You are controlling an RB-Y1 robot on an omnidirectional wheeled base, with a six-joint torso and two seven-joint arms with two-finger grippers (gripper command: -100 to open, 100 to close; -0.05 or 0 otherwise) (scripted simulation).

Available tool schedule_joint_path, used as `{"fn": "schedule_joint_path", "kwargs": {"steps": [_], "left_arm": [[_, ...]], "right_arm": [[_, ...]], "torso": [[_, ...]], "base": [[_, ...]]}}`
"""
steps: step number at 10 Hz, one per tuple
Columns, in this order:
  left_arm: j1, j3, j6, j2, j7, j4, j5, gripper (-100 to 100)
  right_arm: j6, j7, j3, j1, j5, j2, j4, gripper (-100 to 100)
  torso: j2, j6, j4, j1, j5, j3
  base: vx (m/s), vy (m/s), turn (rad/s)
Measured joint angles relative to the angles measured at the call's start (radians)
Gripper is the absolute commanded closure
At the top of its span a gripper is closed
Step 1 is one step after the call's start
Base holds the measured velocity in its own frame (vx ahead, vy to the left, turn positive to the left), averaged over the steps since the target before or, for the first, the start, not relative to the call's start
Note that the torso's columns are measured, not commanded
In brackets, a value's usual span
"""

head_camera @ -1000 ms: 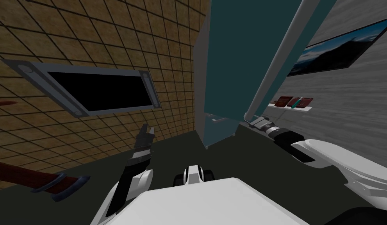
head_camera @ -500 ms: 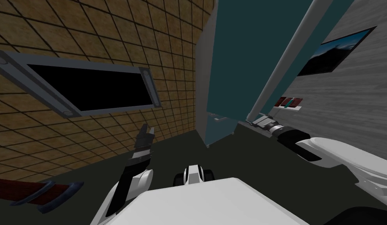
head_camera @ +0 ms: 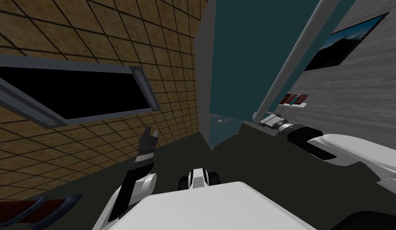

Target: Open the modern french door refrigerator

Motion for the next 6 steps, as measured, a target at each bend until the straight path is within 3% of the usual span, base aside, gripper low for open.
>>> {"fn": "schedule_joint_path", "kwargs": {"steps": [1,6], "left_arm": [[0.000,0.000,0.000,0.000,0.000,0.000,0.000,0],[0.000,0.000,0.000,0.000,0.000,0.000,0.000,0]], "right_arm": [[0.001,-0.005,0.001,0.006,-0.001,-0.001,0.001,0],[-0.006,-0.002,0.020,0.017,0.002,0.004,0.006,0]], "torso": [[0.000,-0.001,-0.001,-0.001,-0.002,0.001],[-0.007,0.002,-0.006,-0.013,-0.009,-0.003]], "base": [[0.009,-0.006,0.004],[0.000,0.000,0.000]]}}
